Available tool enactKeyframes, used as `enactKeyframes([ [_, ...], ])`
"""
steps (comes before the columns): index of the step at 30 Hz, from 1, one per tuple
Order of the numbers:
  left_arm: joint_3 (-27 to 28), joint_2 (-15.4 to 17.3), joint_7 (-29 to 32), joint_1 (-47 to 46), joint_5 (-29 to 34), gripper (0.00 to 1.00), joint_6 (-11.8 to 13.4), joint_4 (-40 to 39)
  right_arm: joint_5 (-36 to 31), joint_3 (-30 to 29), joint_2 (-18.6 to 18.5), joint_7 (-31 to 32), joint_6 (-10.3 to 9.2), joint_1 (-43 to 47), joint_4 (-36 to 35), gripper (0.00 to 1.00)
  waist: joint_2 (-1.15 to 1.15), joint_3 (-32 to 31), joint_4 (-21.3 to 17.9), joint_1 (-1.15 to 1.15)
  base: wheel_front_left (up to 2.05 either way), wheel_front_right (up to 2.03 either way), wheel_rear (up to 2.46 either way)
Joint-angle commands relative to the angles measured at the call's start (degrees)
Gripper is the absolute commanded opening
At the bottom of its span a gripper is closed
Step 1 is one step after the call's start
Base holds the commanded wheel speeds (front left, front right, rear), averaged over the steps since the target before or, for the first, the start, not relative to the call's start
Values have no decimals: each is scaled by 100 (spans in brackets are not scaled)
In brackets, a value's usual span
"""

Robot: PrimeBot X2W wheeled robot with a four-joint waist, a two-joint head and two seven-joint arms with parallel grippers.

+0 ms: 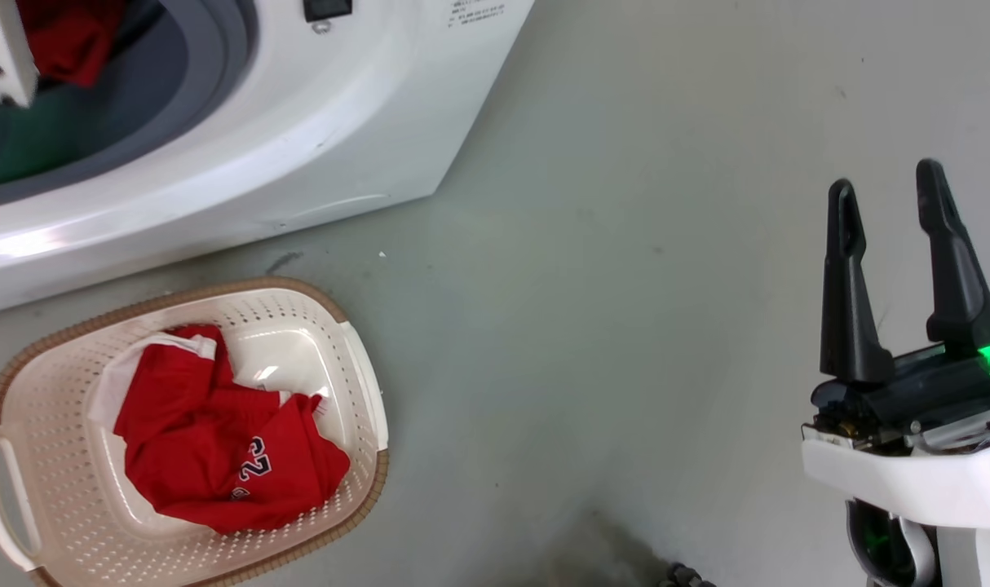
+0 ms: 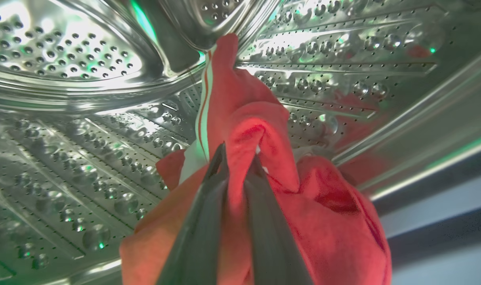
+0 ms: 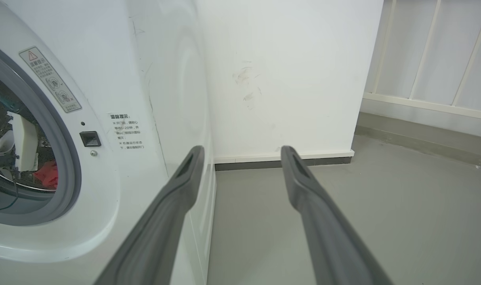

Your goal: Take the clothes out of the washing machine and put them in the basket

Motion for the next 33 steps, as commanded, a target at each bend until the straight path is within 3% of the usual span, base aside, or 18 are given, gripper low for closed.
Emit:
enactKeyframes([
  [1,3,-57,-174,154,29,0,31,38,-29,-13,1,-14,-2,89,12,100,0,-120,59,0,0,0,0],
  [14,77,-410,-1597,1302,-172,0,292,39,-340,15,2,-14,-2,449,214,100,0,-886,304,0,0,0,0],
  [33,46,-813,-2107,3314,-417,0,765,-822,-802,61,1,-13,-2,1341,701,100,0,-2379,709,0,0,0,0],
])
